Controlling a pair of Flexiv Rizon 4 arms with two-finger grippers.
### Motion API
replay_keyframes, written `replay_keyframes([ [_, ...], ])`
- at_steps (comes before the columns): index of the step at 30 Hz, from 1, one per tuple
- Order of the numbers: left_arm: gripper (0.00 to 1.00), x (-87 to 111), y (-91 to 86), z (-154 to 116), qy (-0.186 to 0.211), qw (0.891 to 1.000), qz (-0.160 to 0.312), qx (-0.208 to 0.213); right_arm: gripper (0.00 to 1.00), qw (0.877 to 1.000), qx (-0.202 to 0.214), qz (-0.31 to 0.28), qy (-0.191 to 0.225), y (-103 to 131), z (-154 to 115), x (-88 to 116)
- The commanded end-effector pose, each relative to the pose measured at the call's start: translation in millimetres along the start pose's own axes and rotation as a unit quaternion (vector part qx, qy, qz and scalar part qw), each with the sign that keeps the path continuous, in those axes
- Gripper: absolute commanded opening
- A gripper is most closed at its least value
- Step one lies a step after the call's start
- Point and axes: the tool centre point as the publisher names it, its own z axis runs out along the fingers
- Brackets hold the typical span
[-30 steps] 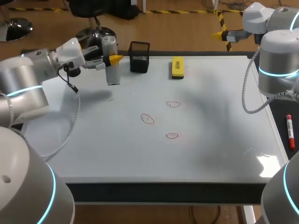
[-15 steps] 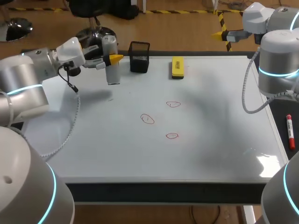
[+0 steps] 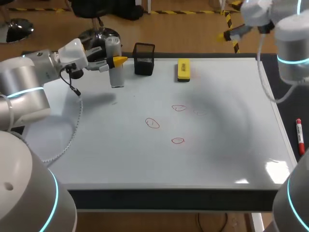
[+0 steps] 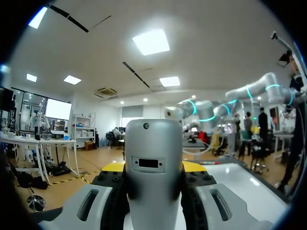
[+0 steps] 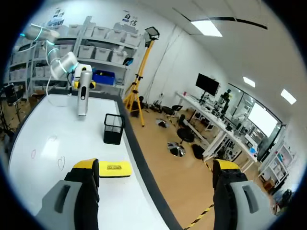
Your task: Pick up the inspection probe, press it on each red-marked spot on the whiteboard one by one, put down the probe, pick up the eraser, and wipe off all the red marks.
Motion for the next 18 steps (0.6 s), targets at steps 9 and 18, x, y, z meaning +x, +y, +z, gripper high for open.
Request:
replay_keyframes([
  [9, 0.0, -0.3, 0.0, 0.4, 0.0, 1.0, 0.001, 0.001, 1.0, 0.851, 0.15, -0.286, 0.415, 17.6, 47.3, 16.8],
  [18, 0.0, -0.3, 0.0, 0.4, 0.0, 1.0, 0.001, 0.001, 1.0, 0.702, 0.2, -0.429, 0.533, 9.8, 70.0, 42.1],
])
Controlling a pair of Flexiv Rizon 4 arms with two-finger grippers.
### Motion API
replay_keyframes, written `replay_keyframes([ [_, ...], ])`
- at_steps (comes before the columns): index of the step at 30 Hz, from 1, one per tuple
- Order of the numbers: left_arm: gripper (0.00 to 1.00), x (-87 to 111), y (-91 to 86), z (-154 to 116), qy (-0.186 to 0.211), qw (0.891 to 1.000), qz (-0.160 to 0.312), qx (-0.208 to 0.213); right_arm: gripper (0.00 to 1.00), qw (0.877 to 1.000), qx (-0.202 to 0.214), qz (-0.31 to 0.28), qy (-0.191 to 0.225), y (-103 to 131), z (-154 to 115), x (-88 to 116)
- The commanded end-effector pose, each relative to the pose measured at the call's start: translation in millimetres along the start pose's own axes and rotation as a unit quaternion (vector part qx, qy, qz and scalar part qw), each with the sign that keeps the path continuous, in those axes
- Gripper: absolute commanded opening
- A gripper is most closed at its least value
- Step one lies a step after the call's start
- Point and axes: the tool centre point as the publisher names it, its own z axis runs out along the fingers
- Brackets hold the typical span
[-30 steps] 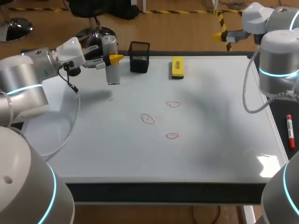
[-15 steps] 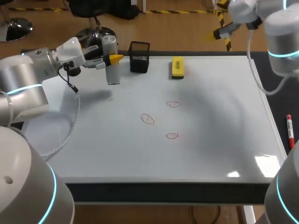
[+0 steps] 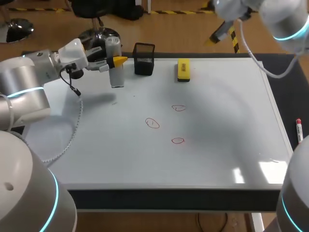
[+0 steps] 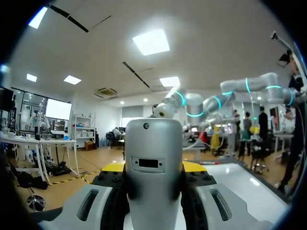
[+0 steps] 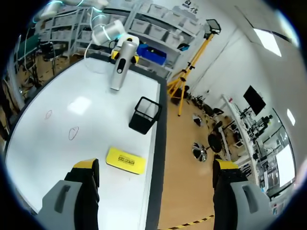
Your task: Pick up the inspection probe, press it on each red-marked spot on the whiteboard one by one, put down the probe, pick up the eraser, and wipe off all the red marks.
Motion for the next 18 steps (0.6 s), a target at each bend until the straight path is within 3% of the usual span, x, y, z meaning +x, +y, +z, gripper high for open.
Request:
replay_keyframes([
  [1, 0.0, -0.2, -0.1, 0.2, 0.0, 1.0, 0.001, 0.001, 1.0, 0.854, 0.119, -0.301, 0.408, 3.0, 14.3, -0.1],
  [7, 0.0, -0.2, -0.1, 0.2, 0.0, 1.0, 0.001, 0.001, 1.0, 0.786, 0.135, -0.389, 0.461, -1.1, 32.4, 18.7],
  [16, 0.0, -0.2, -0.1, 0.2, 0.0, 1.0, 0.001, 0.001, 1.0, 0.704, 0.141, -0.503, 0.482, -2.8, 56.3, 33.3],
  [18, 0.0, -0.2, -0.1, 0.2, 0.0, 1.0, 0.001, 0.001, 1.0, 0.7, 0.14, -0.517, 0.473, -2.0, 61.9, 33.9],
])
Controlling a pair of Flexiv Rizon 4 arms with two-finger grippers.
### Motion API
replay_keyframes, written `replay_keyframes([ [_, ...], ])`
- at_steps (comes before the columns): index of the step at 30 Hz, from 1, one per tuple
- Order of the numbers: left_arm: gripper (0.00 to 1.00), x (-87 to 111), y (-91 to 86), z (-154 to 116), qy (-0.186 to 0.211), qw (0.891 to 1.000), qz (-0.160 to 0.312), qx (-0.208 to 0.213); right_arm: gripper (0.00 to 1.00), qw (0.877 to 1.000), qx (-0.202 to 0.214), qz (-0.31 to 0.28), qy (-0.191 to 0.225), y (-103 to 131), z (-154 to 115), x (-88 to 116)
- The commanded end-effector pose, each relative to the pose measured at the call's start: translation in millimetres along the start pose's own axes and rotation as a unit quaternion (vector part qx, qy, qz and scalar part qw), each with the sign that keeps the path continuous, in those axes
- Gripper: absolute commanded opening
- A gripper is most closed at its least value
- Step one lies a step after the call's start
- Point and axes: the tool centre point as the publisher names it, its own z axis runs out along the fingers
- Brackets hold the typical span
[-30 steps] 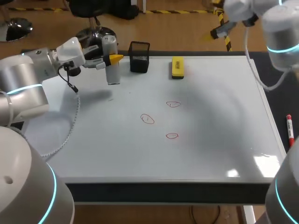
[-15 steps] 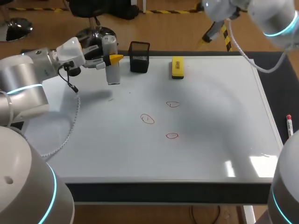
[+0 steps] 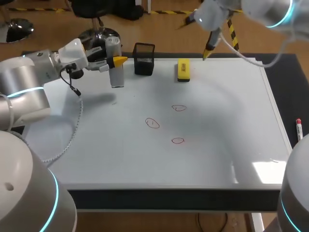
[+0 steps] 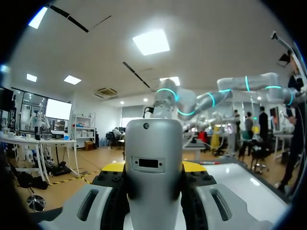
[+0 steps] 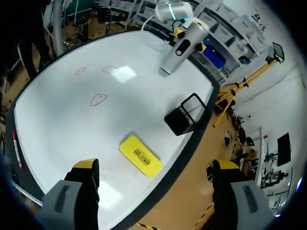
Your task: Pick up the inspection probe, press it on each red-marked spot on the whiteboard one by one, put down the probe, pick up the eraser, and wipe off all the red marks.
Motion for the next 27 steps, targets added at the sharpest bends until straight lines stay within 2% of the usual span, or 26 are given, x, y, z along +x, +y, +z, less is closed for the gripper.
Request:
replay_keyframes([
  [1, 0.0, -0.1, -0.3, 0.1, 0.0, 1.0, 0.001, 0.001, 1.0, 0.865, 0.087, -0.358, 0.342, -0.8, 11.3, -9.0],
  [3, 0.0, -0.1, -0.3, 0.1, 0.0, 1.0, 0.001, 0.001, 1.0, 0.855, 0.094, -0.385, 0.334, -1.8, 17.0, -10.3],
  [9, 0.0, -0.1, -0.3, 0.1, 0.0, 1.0, 0.001, 0.001, 1.0, 0.817, 0.122, -0.458, 0.328, -5.4, 29.6, -18.6],
  [15, 0.0, -0.1, -0.3, 0.1, 0.0, 1.0, 0.001, 0.001, 1.0, 0.794, 0.127, -0.491, 0.335, -8.9, 38.4, -21.6],
  [18, 0.0, -0.1, -0.3, 0.1, 0.0, 1.0, 0.001, 0.001, 1.0, 0.786, 0.125, -0.498, 0.345, -12.0, 42.7, -16.3],
  [27, 0.0, -0.1, -0.3, 0.1, 0.0, 1.0, 0.001, 0.001, 1.0, 0.788, 0.113, -0.498, 0.343, -17.2, 51.5, -0.4],
])
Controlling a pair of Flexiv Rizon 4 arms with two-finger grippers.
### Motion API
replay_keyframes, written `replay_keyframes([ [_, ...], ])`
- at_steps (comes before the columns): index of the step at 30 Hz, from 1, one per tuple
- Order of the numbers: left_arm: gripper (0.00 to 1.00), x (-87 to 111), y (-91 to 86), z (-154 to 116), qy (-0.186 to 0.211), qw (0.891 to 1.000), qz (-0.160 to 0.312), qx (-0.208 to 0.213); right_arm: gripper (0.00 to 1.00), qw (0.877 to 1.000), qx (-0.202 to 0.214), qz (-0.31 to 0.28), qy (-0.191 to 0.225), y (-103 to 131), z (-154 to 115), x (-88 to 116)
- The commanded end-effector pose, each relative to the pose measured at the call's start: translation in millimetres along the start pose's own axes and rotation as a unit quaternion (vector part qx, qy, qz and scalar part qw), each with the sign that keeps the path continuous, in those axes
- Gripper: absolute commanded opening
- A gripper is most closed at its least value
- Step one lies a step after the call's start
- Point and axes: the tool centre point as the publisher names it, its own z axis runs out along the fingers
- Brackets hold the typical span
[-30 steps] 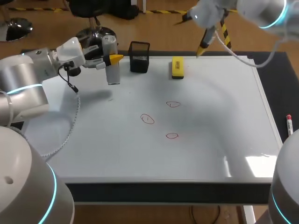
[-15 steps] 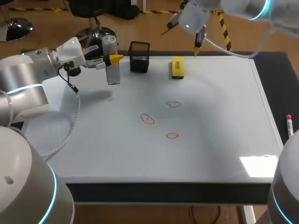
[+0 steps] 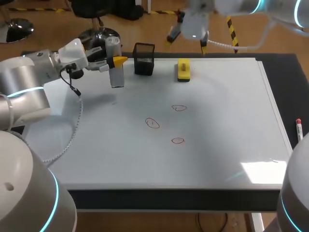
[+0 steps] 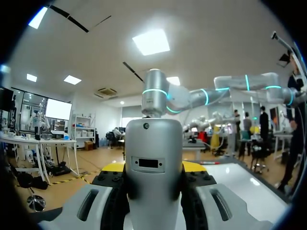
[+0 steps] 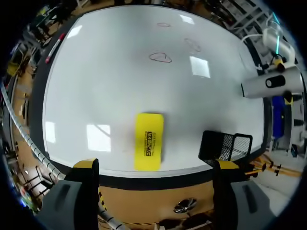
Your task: Pick up the inspection probe, press it on each red-marked spot on the whiteboard one by one, put down the probe, pick up the eraser, and wipe off all the red marks.
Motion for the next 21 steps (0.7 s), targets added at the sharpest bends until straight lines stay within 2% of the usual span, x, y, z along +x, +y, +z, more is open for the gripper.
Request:
replay_keyframes([
  [1, 0.0, 0.0, -0.3, 0.0, 0.0, 1.0, 0.001, 0.001, 1.0, 0.974, 0.024, -0.137, 0.176, 3.4, 1.1, -2.4],
  [7, 0.0, 0.0, -0.3, 0.0, 0.0, 1.0, 0.001, 0.001, 1.0, 0.976, 0.026, -0.126, 0.173, 7.4, 13.4, 1.7],
  [17, 0.0, 0.0, -0.3, 0.0, 0.0, 1.0, 0.001, 0.001, 1.0, 0.987, 0.018, -0.03, 0.154, 6.2, 28.6, 17.5],
  [21, 0.0, 0.0, -0.3, 0.0, 0.0, 1.0, 0.001, 0.001, 1.0, 0.988, 0.021, -0.015, 0.15, 2.5, 35.3, 20.1],
])
